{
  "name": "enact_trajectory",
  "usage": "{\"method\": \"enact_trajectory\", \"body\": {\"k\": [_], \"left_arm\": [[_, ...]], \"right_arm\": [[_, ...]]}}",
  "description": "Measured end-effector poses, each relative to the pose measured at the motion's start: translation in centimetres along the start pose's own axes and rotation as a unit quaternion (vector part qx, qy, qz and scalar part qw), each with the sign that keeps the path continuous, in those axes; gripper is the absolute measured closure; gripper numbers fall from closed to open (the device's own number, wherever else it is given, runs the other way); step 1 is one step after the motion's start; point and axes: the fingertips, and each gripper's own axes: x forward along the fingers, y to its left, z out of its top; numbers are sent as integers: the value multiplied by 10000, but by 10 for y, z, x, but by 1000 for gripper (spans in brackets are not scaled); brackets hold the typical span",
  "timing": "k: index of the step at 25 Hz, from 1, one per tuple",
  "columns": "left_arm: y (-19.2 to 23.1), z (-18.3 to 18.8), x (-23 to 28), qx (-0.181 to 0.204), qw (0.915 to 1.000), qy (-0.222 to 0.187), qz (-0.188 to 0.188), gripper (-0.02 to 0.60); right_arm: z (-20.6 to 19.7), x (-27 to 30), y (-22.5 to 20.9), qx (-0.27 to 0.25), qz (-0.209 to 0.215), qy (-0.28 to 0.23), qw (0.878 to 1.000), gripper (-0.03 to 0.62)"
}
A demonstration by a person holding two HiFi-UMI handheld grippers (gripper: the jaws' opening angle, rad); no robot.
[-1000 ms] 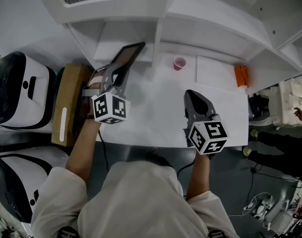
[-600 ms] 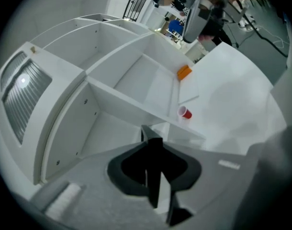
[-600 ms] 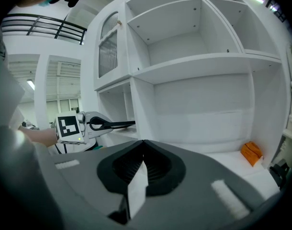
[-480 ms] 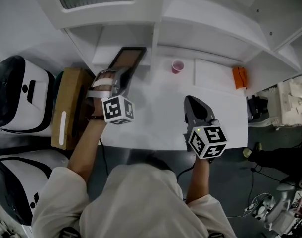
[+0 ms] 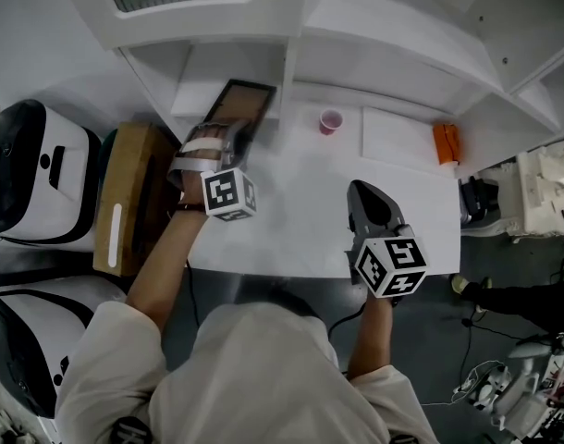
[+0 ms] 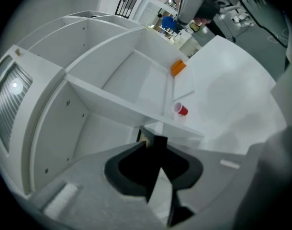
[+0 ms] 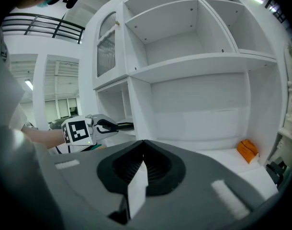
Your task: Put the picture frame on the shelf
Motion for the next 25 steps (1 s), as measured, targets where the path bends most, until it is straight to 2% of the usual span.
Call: {"method": "enact_trajectory", "body": {"k": [7, 15, 25], "left_arm": [[-6, -2, 8, 56, 9999, 46, -101, 495], [-17, -6, 16, -51, 10000, -33, -68, 469], [-23, -8, 27, -125, 9995, -122, -254, 442]], "right_arm": [[-4, 0, -3, 21, -30, 34, 10000, 588], [-4, 4, -1, 2, 10, 24, 10000, 588], [-12, 10, -4, 97, -52, 80, 9999, 588]]}}
